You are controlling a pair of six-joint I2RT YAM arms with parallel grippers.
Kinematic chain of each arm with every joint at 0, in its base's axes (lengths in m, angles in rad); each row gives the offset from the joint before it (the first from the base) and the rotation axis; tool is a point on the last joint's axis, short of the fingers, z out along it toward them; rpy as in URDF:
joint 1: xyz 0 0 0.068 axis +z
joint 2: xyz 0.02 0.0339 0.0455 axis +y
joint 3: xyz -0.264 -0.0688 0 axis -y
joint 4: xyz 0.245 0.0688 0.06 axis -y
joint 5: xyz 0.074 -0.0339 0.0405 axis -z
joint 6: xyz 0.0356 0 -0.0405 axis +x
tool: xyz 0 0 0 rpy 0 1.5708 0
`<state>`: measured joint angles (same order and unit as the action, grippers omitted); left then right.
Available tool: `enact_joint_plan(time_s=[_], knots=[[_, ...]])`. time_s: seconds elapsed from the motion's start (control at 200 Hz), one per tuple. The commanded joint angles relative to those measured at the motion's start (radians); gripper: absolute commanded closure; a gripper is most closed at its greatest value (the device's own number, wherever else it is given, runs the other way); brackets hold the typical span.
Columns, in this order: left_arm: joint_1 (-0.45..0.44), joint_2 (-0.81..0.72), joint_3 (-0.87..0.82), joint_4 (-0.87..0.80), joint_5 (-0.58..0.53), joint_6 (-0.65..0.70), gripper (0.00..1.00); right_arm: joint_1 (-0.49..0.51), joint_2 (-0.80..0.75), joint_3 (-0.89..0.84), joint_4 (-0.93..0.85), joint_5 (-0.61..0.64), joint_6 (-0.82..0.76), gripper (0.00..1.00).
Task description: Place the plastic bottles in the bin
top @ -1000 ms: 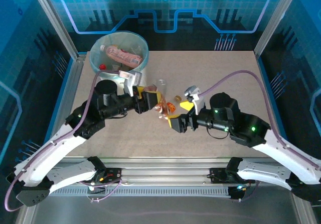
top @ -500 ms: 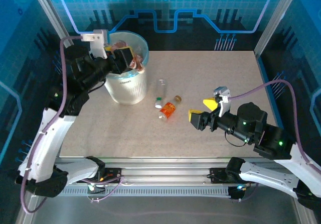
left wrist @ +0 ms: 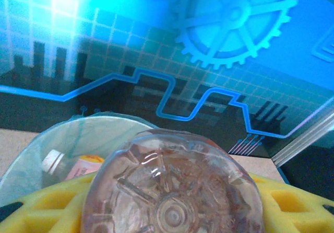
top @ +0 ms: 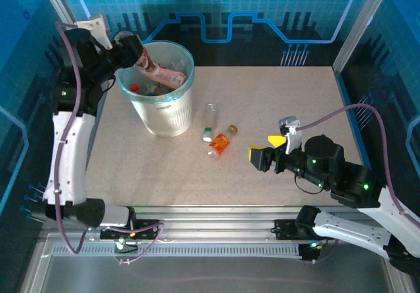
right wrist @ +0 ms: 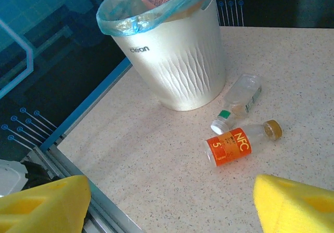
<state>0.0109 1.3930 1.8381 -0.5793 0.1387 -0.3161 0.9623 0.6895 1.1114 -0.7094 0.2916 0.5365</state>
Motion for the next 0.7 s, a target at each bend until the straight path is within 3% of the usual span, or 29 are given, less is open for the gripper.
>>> enact_joint_plan(time_s=[0.0, 0.16, 0.27, 0.325, 0.575, 0.695], knots=[[0.063, 0.070, 0.007, -0.031, 0.164, -0.118, 0.76, 0.015, -0.020, -0.011, -0.032, 0.044, 0.026, 0.18], [0.086, 0.072, -0.100, 0.021, 0.222, -0.175, 0.69, 0.015, -0.030, -0.020, -0.048, 0.058, 0.040, 0.18], [0.091, 0.051, -0.137, 0.027, 0.199, -0.167, 0.35, 0.014, -0.035, -0.028, -0.051, 0.061, 0.043, 0.18], [0.096, 0.041, -0.143, 0.024, 0.176, -0.154, 0.27, 0.015, -0.033, -0.027, -0.055, 0.063, 0.042, 0.18], [0.110, -0.017, -0.137, -0.001, 0.046, -0.064, 0.25, 0.015, -0.022, -0.029, -0.060, 0.076, 0.044, 0.18], [0.109, -0.035, -0.147, -0.007, 0.038, -0.031, 0.32, 0.015, -0.009, -0.031, -0.054, 0.077, 0.043, 0.18]])
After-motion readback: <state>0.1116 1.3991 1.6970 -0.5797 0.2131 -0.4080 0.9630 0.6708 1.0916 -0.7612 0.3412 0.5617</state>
